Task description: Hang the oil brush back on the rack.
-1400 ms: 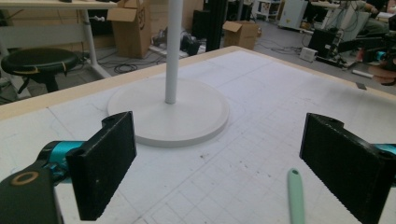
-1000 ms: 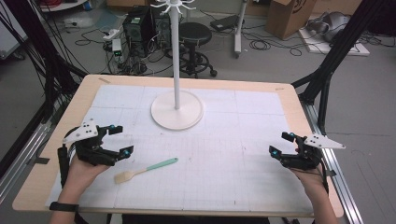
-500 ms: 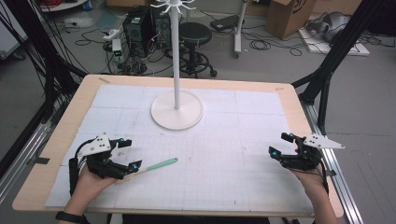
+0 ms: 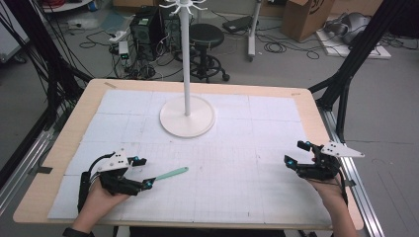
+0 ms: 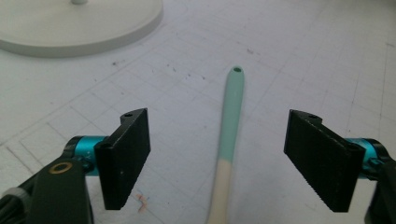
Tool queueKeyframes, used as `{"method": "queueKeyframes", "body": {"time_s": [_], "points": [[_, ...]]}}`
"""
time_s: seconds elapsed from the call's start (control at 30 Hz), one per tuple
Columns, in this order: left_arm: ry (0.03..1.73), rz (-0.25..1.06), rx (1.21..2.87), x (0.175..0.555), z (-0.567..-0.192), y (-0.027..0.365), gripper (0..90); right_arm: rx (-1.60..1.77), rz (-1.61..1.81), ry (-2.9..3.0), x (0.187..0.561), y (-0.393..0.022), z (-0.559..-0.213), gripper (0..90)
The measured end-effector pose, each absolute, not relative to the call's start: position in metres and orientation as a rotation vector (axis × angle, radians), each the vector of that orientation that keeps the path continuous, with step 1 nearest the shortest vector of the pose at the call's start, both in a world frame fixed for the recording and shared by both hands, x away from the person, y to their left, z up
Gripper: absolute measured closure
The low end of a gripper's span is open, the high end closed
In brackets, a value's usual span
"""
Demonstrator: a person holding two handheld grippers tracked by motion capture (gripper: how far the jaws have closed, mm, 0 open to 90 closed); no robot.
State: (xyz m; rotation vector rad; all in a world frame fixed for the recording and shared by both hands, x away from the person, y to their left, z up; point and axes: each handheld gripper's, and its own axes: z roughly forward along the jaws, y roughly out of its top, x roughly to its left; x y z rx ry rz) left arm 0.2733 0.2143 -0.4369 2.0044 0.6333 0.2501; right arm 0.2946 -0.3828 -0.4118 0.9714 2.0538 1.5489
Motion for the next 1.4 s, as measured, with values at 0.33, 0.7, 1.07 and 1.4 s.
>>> {"method": "queueKeyframes", "body": {"time_s": [0.33, 0.7, 1.07, 1.4], "points": [[0.637, 0.231, 2.080, 0.276, -0.443, 0.211, 43.2, 0.973, 1.553, 2.051, 0.294, -0.383, -0.412, 14.6], [0.649, 0.210, 2.085, 0.276, -0.449, 0.212, 53.6, 0.973, 1.557, 2.049, 0.294, -0.385, -0.411, 14.8], [0.627, 0.240, 2.136, 0.275, -0.450, 0.206, 66.2, 0.976, 1.559, 2.049, 0.294, -0.385, -0.411, 14.8], [0.612, 0.285, 2.155, 0.272, -0.450, 0.203, 72.5, 0.973, 1.570, 2.047, 0.293, -0.386, -0.411, 14.9]]}}
